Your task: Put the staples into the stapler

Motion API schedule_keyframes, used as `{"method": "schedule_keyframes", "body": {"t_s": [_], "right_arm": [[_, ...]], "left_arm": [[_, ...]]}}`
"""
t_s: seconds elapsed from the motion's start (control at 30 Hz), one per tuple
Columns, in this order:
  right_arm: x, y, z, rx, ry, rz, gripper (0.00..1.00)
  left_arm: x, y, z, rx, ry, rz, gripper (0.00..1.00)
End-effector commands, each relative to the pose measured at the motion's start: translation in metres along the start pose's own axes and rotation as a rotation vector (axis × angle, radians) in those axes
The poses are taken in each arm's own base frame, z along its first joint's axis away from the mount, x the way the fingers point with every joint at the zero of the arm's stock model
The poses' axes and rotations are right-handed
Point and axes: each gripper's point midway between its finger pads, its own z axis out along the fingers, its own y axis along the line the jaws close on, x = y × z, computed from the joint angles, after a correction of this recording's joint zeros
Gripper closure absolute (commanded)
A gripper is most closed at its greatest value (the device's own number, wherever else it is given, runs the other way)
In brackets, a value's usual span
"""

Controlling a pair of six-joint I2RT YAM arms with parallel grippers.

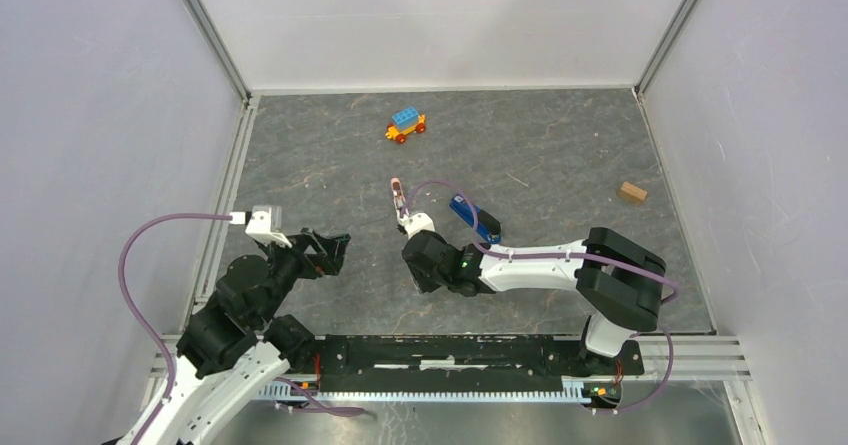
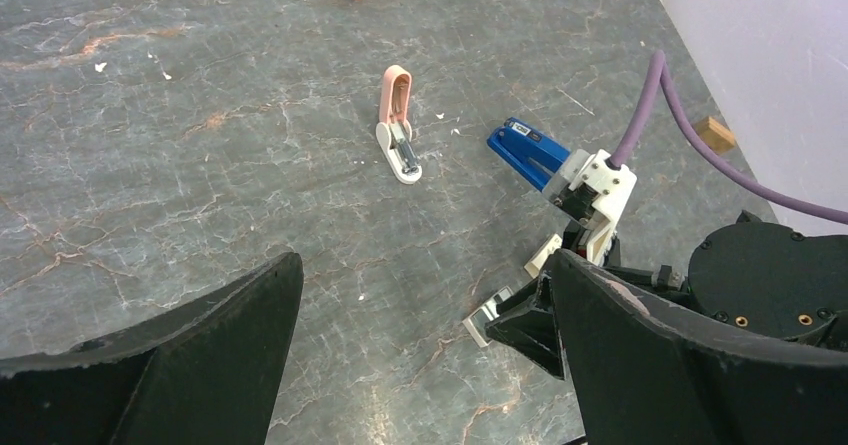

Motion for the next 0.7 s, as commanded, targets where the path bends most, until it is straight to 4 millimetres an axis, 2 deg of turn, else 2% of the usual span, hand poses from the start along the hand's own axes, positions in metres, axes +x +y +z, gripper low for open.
{"method": "schedule_keyframes", "body": {"t_s": [0.0, 0.67], "right_arm": [[-0.0149, 0.0070, -0.0001, -0.001, -0.043, 0.010, 0.67], [-0.0113, 0.0035, 0.0086, 0.026, -0.038, 0.005, 0.68]], "left_arm": [[-0.0077, -0.0045, -0.0052, 0.040, -0.028, 0.045, 0.00], [-0.0079, -0.0033, -0.0058, 0.036, -0.032, 0.043, 0.00]]}}
